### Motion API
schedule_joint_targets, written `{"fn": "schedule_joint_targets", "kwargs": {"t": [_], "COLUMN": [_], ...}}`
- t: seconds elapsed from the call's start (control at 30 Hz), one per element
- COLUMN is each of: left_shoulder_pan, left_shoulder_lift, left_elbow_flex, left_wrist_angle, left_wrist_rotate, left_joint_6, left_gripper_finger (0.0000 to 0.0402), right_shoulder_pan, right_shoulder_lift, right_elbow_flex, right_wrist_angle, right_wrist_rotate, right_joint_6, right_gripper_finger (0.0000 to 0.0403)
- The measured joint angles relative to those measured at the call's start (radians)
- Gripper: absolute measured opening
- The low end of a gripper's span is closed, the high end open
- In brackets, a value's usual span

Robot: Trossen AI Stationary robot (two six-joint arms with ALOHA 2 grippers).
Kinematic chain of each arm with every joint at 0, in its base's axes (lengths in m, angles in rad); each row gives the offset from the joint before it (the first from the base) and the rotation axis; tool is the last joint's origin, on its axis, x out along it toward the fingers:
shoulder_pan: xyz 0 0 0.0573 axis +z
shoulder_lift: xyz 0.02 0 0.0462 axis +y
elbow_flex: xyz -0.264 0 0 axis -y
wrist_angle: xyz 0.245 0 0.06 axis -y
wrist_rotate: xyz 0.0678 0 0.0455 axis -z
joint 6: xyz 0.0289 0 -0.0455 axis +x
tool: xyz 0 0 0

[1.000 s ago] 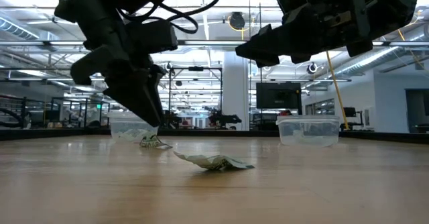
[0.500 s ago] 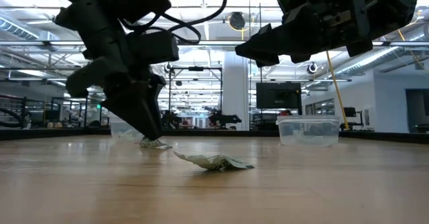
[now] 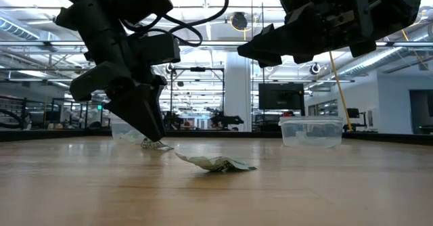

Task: Pick and place Stevia / Truvia into bins
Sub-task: Put the green stevia packet into the left transparent container

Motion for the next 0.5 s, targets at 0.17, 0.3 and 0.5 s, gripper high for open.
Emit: {"fn": "schedule_joint_targets", "kwargs": {"t": [0.17, 0.3, 0.5], "left_shoulder_pan": [0.0, 0.0, 0.0], "left_shoulder_lift": [0.0, 0.0, 0.003], "left_elbow_flex": [0.0, 0.0, -0.001], "left_wrist_angle": [0.0, 0.0, 0.011], "left_wrist_rotate": [0.0, 0.0, -0.001], "left_joint_6": [0.0, -0.004, -0.007], "left_gripper_finger": [0.0113, 0.0113, 0.0113], "right_shoulder_pan": [0.0, 0.0, 0.0], "right_shoulder_lift": [0.0, 0.0, 0.0], "right_elbow_flex": [0.0, 0.0, 0.0], "right_wrist_angle": [0.0, 0.0, 0.0], "right_wrist_rotate": [0.0, 0.0, 0.0], "right_joint_6": [0.0, 0.0, 0.0], "right_gripper_finger": [0.0146, 0.0146, 0.0146]}}
